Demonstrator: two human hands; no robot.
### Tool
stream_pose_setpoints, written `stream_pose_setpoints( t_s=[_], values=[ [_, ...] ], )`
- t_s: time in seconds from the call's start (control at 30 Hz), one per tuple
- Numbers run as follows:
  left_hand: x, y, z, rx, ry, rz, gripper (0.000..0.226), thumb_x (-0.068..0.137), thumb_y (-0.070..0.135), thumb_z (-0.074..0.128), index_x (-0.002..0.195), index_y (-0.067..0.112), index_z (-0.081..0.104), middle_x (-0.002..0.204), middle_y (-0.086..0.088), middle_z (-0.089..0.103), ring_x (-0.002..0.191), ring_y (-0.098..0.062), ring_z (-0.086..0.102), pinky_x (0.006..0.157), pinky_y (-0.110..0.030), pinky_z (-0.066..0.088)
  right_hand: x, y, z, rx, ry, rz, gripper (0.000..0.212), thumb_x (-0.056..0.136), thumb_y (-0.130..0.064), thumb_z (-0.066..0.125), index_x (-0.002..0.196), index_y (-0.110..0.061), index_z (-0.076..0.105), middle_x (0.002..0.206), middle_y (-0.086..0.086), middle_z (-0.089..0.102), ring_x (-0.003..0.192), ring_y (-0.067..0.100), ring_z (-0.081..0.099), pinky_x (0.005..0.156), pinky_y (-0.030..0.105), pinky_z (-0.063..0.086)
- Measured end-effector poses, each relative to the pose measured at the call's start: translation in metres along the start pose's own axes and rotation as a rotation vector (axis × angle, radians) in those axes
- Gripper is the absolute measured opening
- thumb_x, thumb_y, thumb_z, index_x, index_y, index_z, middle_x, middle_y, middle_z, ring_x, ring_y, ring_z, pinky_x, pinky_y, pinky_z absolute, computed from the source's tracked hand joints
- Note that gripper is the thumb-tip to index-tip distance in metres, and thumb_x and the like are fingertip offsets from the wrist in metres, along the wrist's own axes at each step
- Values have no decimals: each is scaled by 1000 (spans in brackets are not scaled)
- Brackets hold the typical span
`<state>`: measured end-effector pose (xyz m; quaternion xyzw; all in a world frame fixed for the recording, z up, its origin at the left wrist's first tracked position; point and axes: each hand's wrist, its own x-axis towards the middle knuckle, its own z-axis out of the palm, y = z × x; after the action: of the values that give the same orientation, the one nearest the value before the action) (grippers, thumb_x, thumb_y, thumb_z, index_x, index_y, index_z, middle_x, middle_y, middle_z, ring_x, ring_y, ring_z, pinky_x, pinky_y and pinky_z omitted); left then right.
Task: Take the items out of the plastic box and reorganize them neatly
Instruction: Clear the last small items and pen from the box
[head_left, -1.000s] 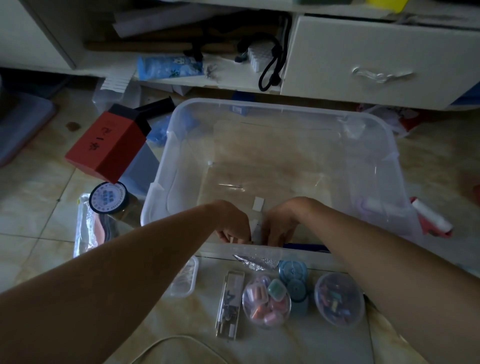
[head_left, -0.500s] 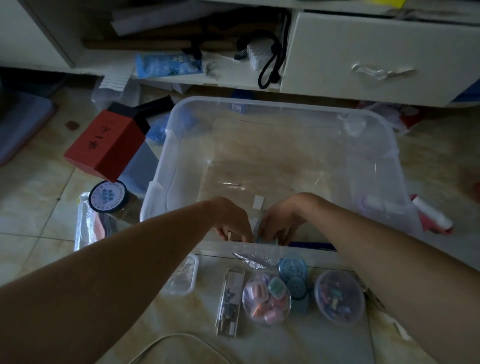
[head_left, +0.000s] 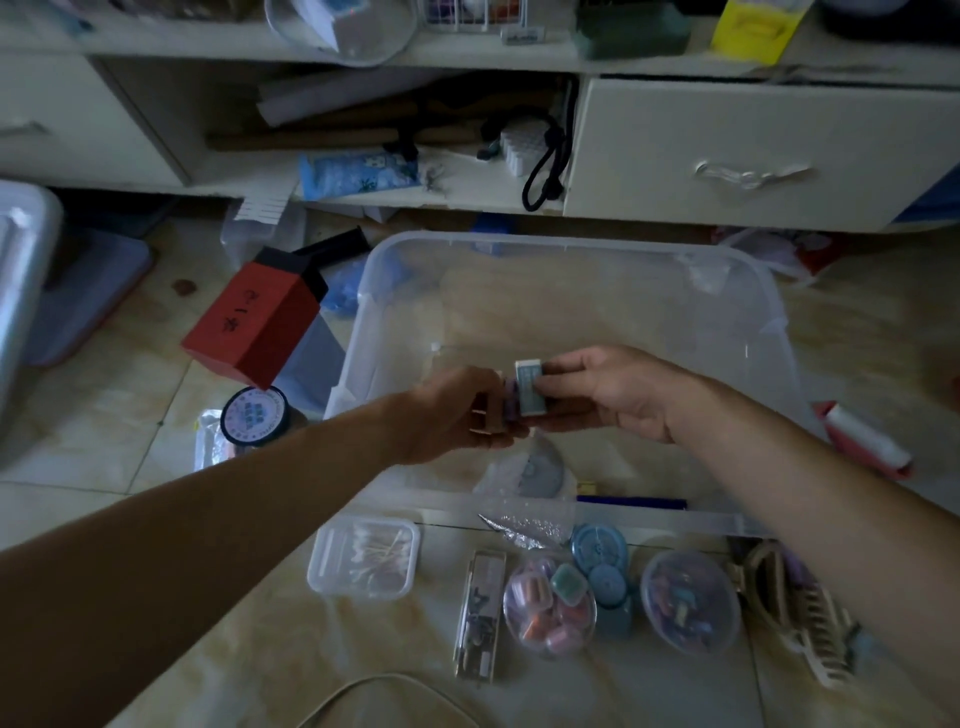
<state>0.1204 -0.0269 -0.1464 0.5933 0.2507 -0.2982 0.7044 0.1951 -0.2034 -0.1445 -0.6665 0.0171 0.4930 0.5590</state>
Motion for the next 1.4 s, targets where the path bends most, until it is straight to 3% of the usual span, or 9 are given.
stream_pose_setpoints(
  t_s=[0.1, 0.23, 0.37, 0.63, 0.73, 0.87, 1.07, 1.27, 1.4],
  values=[
    [-45, 6, 14, 77, 127, 93, 32, 100, 14, 37, 118, -1, 59, 113, -29, 64, 88, -29, 64, 79, -35, 55, -36, -7, 27, -23, 72, -71, 27, 90, -15, 70, 116, -9, 71, 99, 14, 77, 91, 25, 75, 78, 29, 62],
    [-113, -24, 38, 63, 270, 161, 20, 101, 15, 39, 106, 11, 58, 92, -14, 67, 83, -26, 64, 79, -38, 53, -91, 5, 68, -218, 40, -64, 16, 89, -26, 72, 104, -22, 76, 87, 2, 78, 83, 17, 75, 67, 21, 59],
    [-151, -75, 52, -77, 394, 81, 12, 96, 16, 50, 102, 12, 60, 80, -8, 69, 72, -23, 69, 67, -35, 56, -119, 56, 105, -349, -21, -107, 7, 92, -25, 72, 95, -23, 77, 74, 0, 75, 66, 14, 72, 65, 39, 60],
    [-112, -142, 47, 4, 237, -96, 18, 94, 18, 62, 79, 12, 55, 57, 4, 67, 72, -22, 66, 84, -45, 55, -90, 144, 114, -568, 250, -210, 18, 88, -6, 67, 91, -22, 59, 71, 0, 73, 60, 9, 70, 58, 35, 59],
    [-84, -154, 44, 12, 197, -120, 15, 93, 17, 61, 81, 10, 56, 69, -3, 66, 75, -22, 60, 82, -42, 50, -67, 162, 106, -607, 304, -216, 15, 88, -9, 68, 89, -21, 59, 70, -2, 72, 55, 8, 67, 51, 26, 55],
    [-54, -169, 35, 111, 245, -126, 29, 78, 36, 68, 96, 14, 68, 99, -14, 69, 92, -31, 67, 88, -49, 56, -43, 177, 95, -703, 368, -204, 16, 84, -15, 70, 91, -23, 58, 76, -4, 73, 65, 14, 70, 59, 35, 58],
    [-31, -170, 26, 108, 265, -101, 19, 92, 22, 60, 89, 5, 68, 83, -11, 70, 77, -20, 68, 82, -33, 58, -19, 173, 92, -783, 404, -218, 7, 91, -22, 67, 95, -23, 63, 81, -3, 71, 54, 13, 65, 43, 20, 45],
    [-19, -184, 20, 290, 343, -103, 6, 96, 20, 54, 100, 16, 56, 95, -4, 63, 78, -11, 59, 71, -24, 51, -6, 180, 101, -1018, 340, -274, 11, 90, -23, 64, 96, -13, 64, 98, 6, 63, 91, 25, 58, 74, 37, 50],
    [-11, -196, 17, 454, 423, -134, 27, 87, 27, 60, 107, 14, 50, 106, -8, 61, 91, -21, 60, 80, -36, 54, -1, 184, 103, -1112, 330, -285, 8, 90, -16, 62, 97, -15, 60, 102, 7, 59, 89, 28, 60, 72, 45, 54]
  ],
)
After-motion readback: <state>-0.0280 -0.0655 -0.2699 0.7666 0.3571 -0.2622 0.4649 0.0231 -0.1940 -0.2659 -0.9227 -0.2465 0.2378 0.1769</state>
